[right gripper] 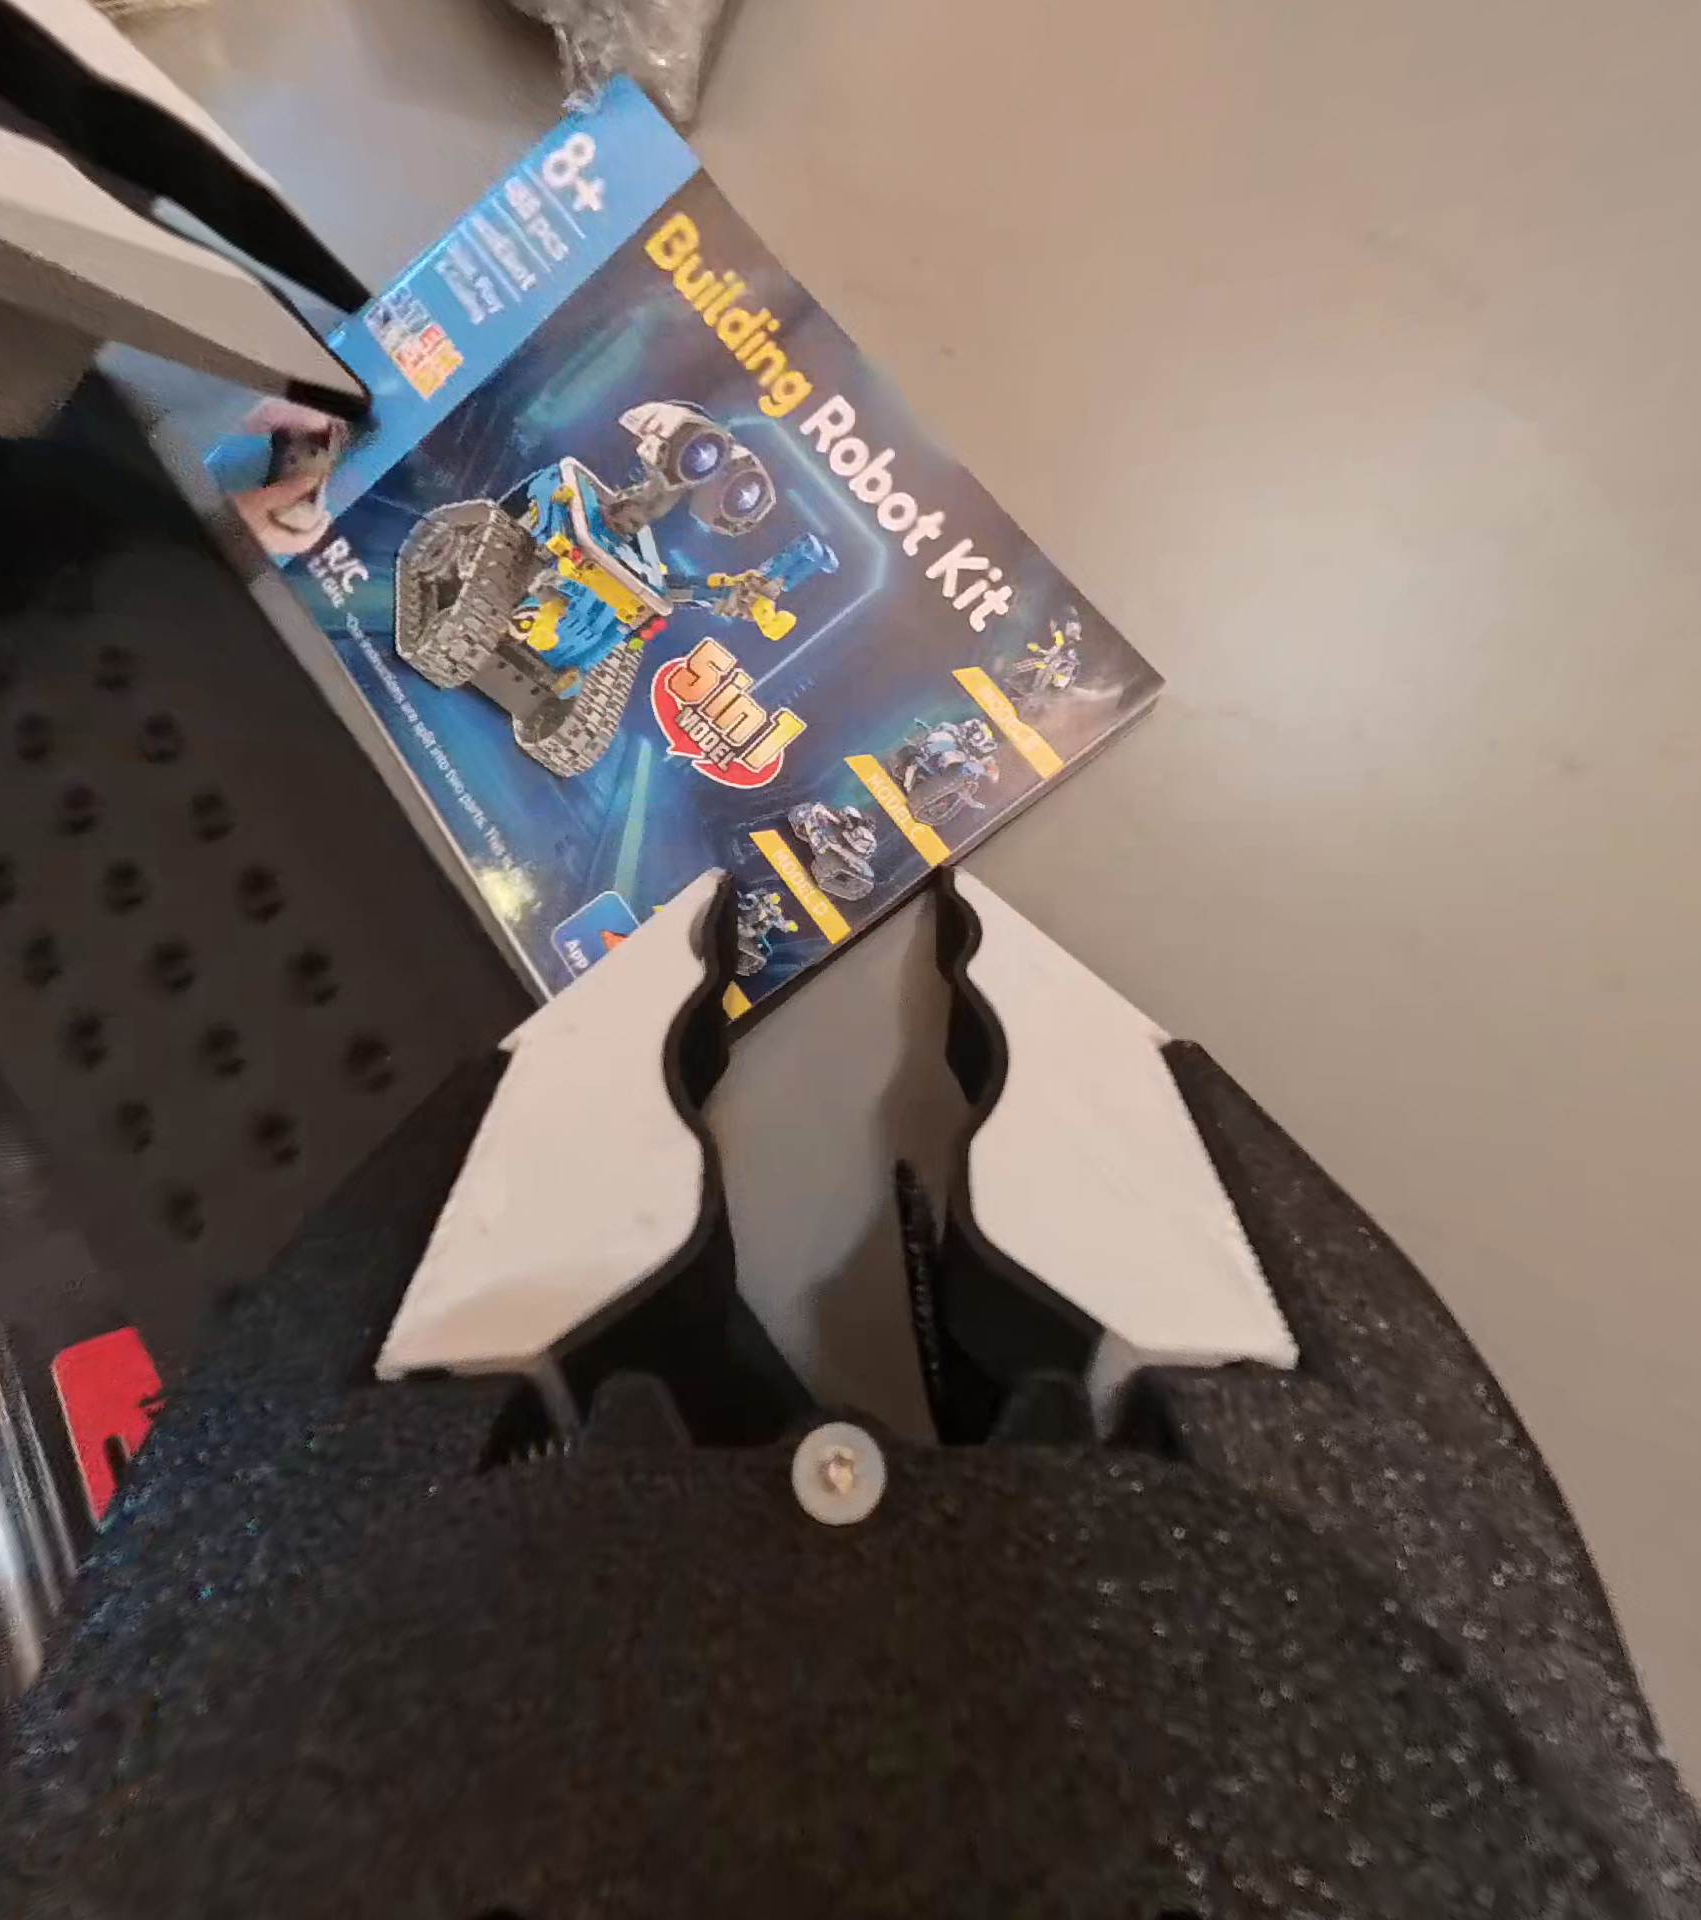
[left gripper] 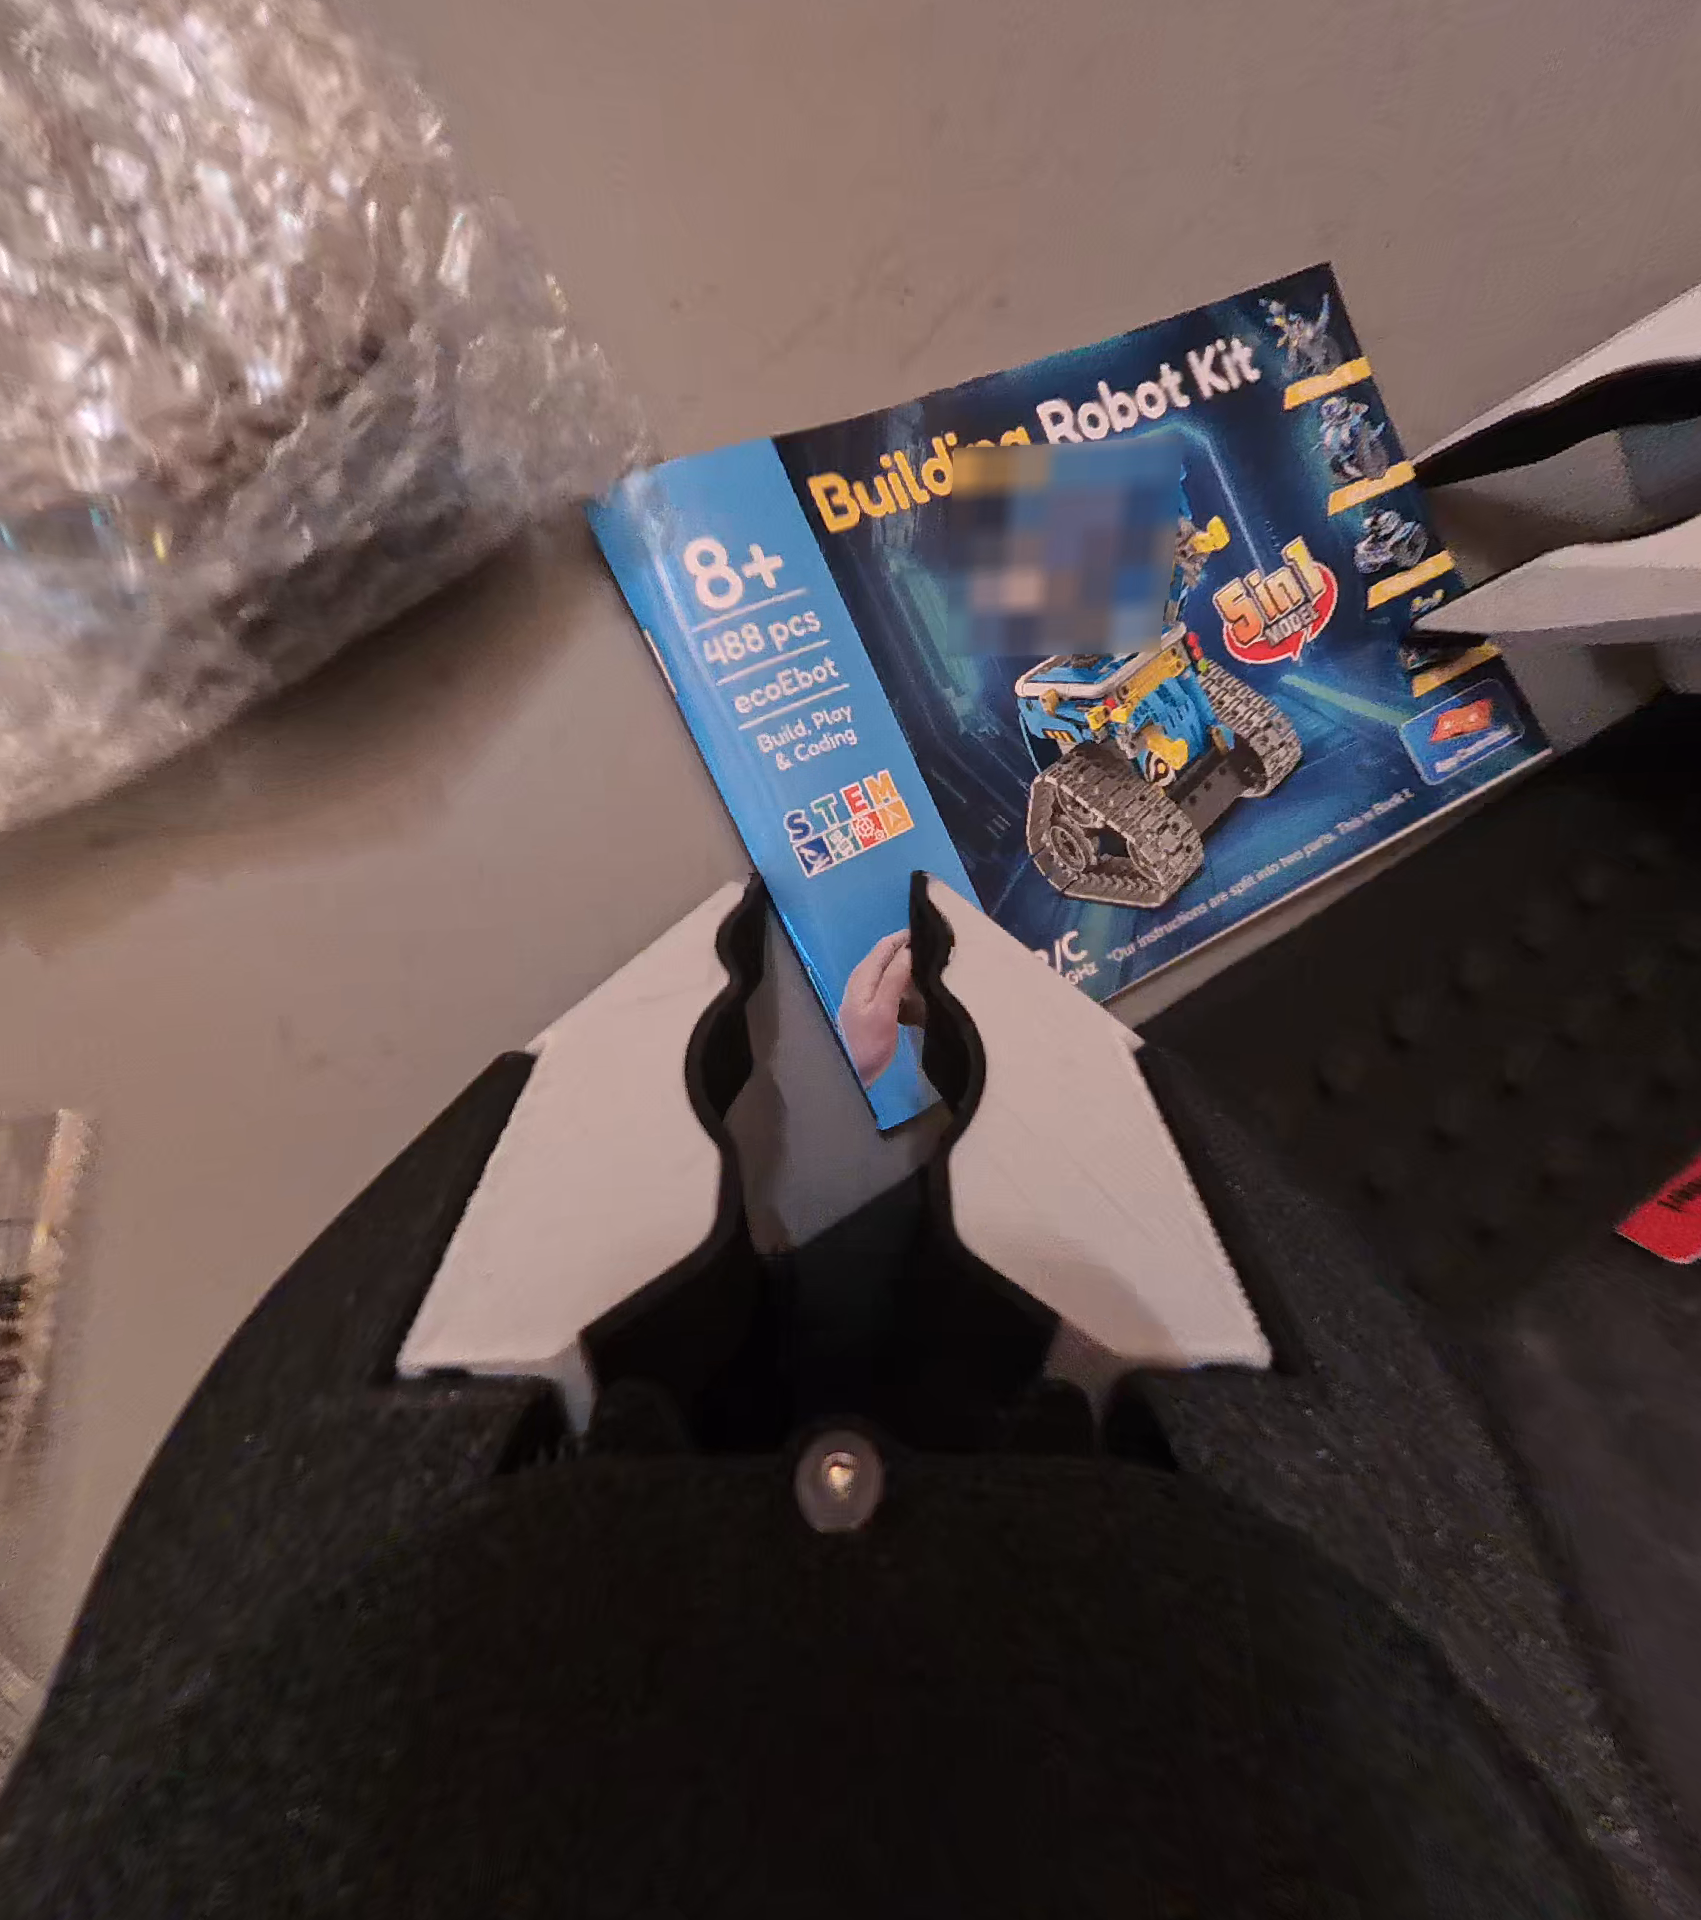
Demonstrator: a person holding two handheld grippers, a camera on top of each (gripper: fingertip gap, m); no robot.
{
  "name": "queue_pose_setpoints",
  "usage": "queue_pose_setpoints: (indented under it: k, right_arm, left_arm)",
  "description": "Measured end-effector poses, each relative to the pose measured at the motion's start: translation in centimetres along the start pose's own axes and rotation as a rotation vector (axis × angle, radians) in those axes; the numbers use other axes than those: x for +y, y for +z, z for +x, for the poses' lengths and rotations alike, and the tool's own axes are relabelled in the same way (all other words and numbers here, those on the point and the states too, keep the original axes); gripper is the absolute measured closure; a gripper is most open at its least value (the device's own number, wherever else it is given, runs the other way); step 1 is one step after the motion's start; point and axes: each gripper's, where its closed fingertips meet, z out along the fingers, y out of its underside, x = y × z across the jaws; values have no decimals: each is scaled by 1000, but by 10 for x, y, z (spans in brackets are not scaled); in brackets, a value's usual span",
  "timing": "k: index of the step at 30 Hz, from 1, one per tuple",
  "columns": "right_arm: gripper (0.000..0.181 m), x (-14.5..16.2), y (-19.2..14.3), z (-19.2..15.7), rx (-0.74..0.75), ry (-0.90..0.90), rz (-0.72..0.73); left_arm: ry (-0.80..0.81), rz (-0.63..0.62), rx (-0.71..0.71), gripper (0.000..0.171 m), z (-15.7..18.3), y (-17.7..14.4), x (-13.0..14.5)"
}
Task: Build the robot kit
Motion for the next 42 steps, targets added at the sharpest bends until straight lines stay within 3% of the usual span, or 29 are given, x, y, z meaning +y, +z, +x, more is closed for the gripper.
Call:
queue_pose_setpoints:
  k: [3, 6, 10, 15, 18, 20, 23, 27, 30, 35, 37, 39, 40, 42]
  right_arm:
    - [145, -1, -4, 19, 31, 58, -7]
    - [145, -3, -16, 67, 177, 95, -11]
    - [144, -7, -35, 134, 332, 84, -24]
    - [145, -1, -58, 174, 376, 157, 38]
    - [143, 6, -66, 164, 331, 156, 86]
    - [138, 4, -66, 140, 261, 93, 127]
    - [115, 8, -61, 117, 262, 20, 131]
    - [97, 25, -42, 109, 263, 0, 39]
    - [90, 20, -41, 106, 269, -26, 39]
    - [76, 6, -43, 101, 232, -3, 101]
    - [86, -16, -54, 91, 188, -11, 234]
    - [111, -43, -70, 67, 57, -5, 392]
    - [113, -51, -76, 60, 13, -7, 436]
    - [109, -49, -82, 75, 70, 5, 423]
  left_arm:
    - [92, -11, -11, 139, 6, 13, -15]
    - [178, -39, 77, 126, 36, 37, -40]
    - [306, -41, 88, 115, 64, 75, -83]
    - [324, 23, 61, 119, 69, 90, -114]
    - [382, 36, 27, 111, 69, 94, -109]
    - [349, 40, 33, 114, 69, 97, -103]
    - [308, 77, 68, 110, 74, 96, -101]
    - [320, 91, 48, 109, 75, 97, -101]
    - [332, 97, 48, 108, 75, 97, -101]
    - [359, 97, 76, 90, 83, 98, -97]
    - [390, 103, 52, 91, 82, 99, -95]
    - [427, 103, 18, 94, 80, 100, -95]
    - [426, 104, 15, 93, 80, 100, -95]
    - [425, 110, 10, 96, 78, 100, -96]
